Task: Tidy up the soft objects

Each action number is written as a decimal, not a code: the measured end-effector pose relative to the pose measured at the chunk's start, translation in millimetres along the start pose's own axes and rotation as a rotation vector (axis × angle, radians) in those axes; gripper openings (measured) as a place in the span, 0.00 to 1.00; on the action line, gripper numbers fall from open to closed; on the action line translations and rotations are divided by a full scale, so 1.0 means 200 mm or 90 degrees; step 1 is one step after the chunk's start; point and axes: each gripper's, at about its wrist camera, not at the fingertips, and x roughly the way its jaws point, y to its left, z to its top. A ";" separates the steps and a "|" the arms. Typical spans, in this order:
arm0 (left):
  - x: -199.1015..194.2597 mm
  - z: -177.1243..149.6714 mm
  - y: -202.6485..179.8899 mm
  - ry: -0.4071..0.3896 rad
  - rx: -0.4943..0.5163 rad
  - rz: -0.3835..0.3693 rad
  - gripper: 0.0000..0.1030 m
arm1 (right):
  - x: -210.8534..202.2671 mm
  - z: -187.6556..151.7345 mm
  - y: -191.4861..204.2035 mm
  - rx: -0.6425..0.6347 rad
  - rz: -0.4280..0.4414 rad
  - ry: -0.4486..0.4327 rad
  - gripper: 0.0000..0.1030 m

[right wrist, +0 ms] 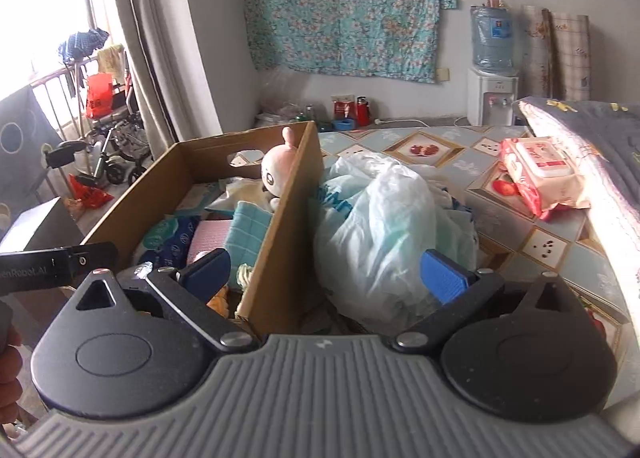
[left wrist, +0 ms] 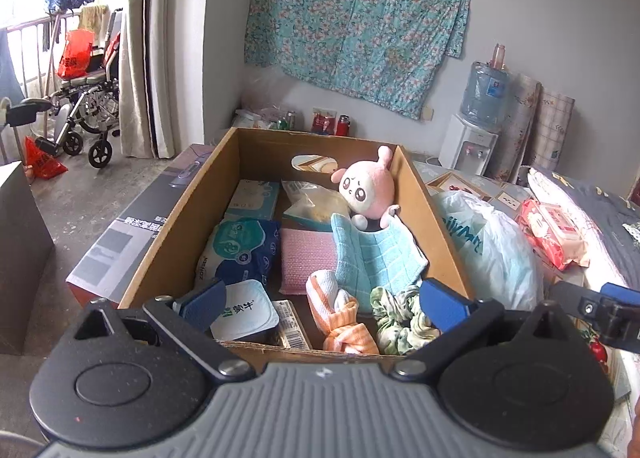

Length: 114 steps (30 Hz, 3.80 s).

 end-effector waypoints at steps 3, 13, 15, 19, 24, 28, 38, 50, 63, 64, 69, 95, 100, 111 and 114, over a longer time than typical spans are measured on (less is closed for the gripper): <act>-0.02 -0.01 -0.03 -0.005 0.016 0.018 1.00 | -0.03 -0.02 0.01 -0.017 -0.036 -0.017 0.99; -0.07 -0.02 -0.01 -0.039 0.026 0.041 1.00 | -0.10 -0.02 0.14 -0.096 -0.117 -0.056 0.99; -0.08 -0.02 -0.01 -0.045 0.041 0.052 1.00 | -0.10 -0.02 0.15 -0.096 -0.109 -0.052 0.99; -0.09 -0.03 -0.03 -0.047 0.059 0.075 1.00 | -0.09 -0.02 0.19 -0.101 -0.076 -0.038 0.99; -0.06 -0.02 0.00 0.004 0.043 0.073 1.00 | -0.02 -0.03 0.23 -0.103 -0.047 0.005 0.99; -0.03 -0.04 0.02 0.038 0.044 0.076 1.00 | 0.02 -0.03 0.24 -0.089 -0.026 0.029 0.99; 0.01 -0.09 -0.02 0.094 0.055 0.073 1.00 | 0.09 -0.06 0.26 -0.082 0.001 0.081 0.99; 0.03 -0.11 -0.01 0.120 0.045 0.088 1.00 | 0.14 -0.09 0.24 -0.075 0.005 0.113 0.99; 0.05 -0.12 0.01 0.135 0.037 0.090 1.00 | 0.16 -0.09 0.24 -0.078 0.003 0.123 0.99; 0.05 -0.12 0.01 0.135 0.036 0.090 1.00 | 0.16 -0.09 0.24 -0.077 0.003 0.123 0.99; 0.06 -0.12 0.01 0.137 0.035 0.090 0.99 | 0.17 -0.09 0.24 -0.078 0.002 0.123 0.99; 0.07 -0.13 0.03 0.142 0.030 0.093 0.98 | 0.17 -0.10 0.24 -0.080 0.001 0.131 0.99; 0.08 -0.14 0.04 0.143 0.027 0.093 0.98 | 0.17 -0.10 0.25 -0.082 0.001 0.131 0.99; 0.08 -0.14 0.05 0.152 0.017 0.097 0.98 | 0.20 -0.10 0.27 -0.094 0.002 0.140 0.99; 0.08 -0.14 0.06 0.153 0.015 0.098 0.98 | 0.20 -0.10 0.28 -0.096 0.001 0.141 0.99</act>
